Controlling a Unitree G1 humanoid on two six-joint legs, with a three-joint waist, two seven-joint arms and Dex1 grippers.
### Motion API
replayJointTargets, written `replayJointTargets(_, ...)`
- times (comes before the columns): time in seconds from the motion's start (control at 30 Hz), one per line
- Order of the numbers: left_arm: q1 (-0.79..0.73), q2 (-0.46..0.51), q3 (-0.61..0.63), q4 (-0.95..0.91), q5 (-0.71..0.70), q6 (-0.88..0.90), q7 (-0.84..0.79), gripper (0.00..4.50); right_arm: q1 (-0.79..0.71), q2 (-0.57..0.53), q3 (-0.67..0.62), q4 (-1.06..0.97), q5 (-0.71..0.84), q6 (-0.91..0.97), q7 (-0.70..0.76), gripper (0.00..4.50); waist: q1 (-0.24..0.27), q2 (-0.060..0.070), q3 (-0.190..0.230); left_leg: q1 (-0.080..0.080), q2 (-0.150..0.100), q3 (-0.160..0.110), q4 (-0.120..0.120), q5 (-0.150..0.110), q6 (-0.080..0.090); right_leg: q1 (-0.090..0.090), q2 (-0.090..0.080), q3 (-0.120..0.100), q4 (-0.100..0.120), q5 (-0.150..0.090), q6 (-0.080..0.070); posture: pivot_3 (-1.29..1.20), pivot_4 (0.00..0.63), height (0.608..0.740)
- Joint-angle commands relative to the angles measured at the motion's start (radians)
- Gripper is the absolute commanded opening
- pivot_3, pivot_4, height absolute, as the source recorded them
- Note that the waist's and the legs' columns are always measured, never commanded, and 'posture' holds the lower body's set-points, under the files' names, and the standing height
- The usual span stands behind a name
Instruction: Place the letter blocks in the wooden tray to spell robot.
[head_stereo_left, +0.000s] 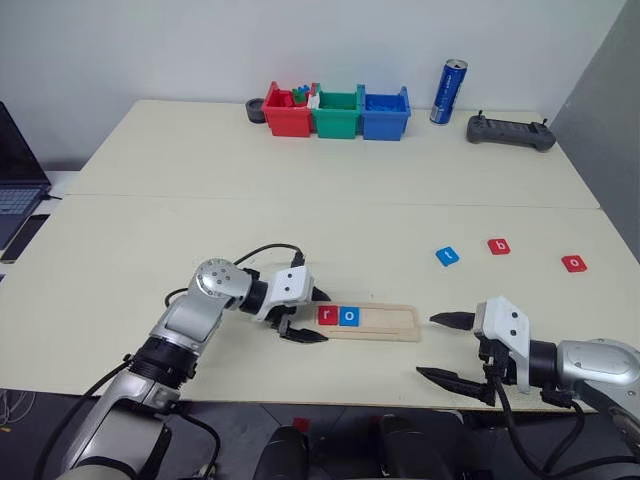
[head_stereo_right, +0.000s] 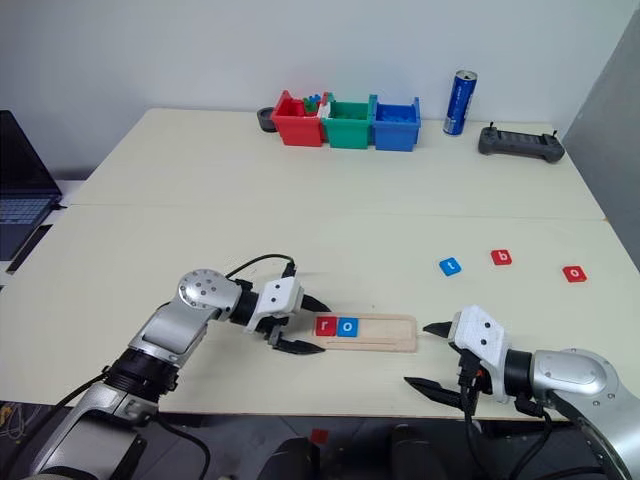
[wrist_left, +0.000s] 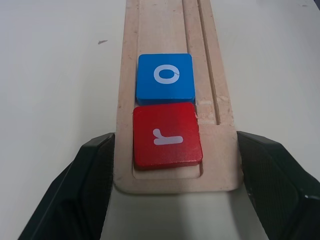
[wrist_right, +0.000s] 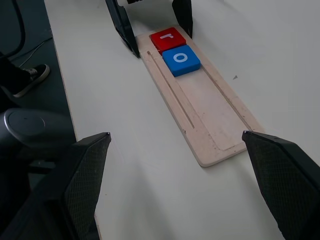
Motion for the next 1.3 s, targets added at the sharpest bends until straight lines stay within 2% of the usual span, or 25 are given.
replayJointTargets(0.03,-0.016,-0.014,-0.027,0.025,0.021,-0.025,-0.002,3.38,0.012,-0.033,-0.061,0.005,-0.018,-0.025,0.014,4.50,0.000,0.000,0.000,0.000,0.000,0.000,0.000,0.000,0.000,0.000,0.000,0.000,0.000,0.000,0.000,0.00,0.150,0.740)
replayJointTargets(0.4,-0.033,-0.031,-0.034,0.067,0.034,-0.056,0.013,3.38,0.022,-0.055,-0.110,0.039,-0.028,-0.044,0.033,4.50,0.000,0.000,0.000,0.001,0.000,0.000,0.001,0.000,0.000,0.002,0.000,0.000,0.000,0.000,0.000,0.00,0.150,0.740)
replayJointTargets(0.5,-0.037,-0.037,-0.029,0.072,0.029,-0.048,0.018,4.39,0.017,-0.052,-0.102,0.034,-0.025,-0.041,0.029,4.50,0.000,0.000,0.000,0.002,0.000,0.000,0.002,0.000,0.000,0.003,0.000,0.000,0.000,0.000,0.001,0.00,0.150,0.740)
replayJointTargets(0.53,-0.039,-0.037,-0.027,0.074,0.027,-0.048,0.018,4.45,0.015,-0.051,-0.099,0.034,-0.024,-0.041,0.029,4.50,0.000,0.000,0.000,0.002,0.000,0.000,0.002,0.000,0.000,0.003,0.000,0.000,0.000,-0.001,0.001,0.00,0.150,0.740)
replayJointTargets(0.83,-0.049,-0.028,0.018,0.088,-0.004,-0.086,0.024,4.45,-0.017,-0.043,-0.081,0.023,0.002,-0.020,0.028,4.50,-0.001,0.000,0.000,0.002,0.000,0.000,0.002,0.000,0.000,0.003,0.000,0.000,0.000,0.000,0.001,0.00,0.150,0.740)
replayJointTargets(1.03,-0.034,0.014,0.063,0.069,-0.036,-0.089,0.014,4.45,-0.041,-0.030,-0.069,0.002,0.030,0.018,0.014,4.50,-0.001,0.000,0.000,0.002,0.000,-0.001,0.002,0.000,0.000,0.003,0.001,0.000,0.000,0.000,0.000,0.00,0.150,0.740)
replayJointTargets(1.3,0.018,0.065,0.120,-0.010,-0.107,-0.022,0.003,4.45,-0.054,-0.029,-0.060,0.014,0.026,0.019,0.014,4.50,-0.002,0.000,0.000,0.002,0.000,-0.001,0.001,0.000,0.000,0.003,0.000,0.000,0.000,0.000,0.000,0.00,0.150,0.740)
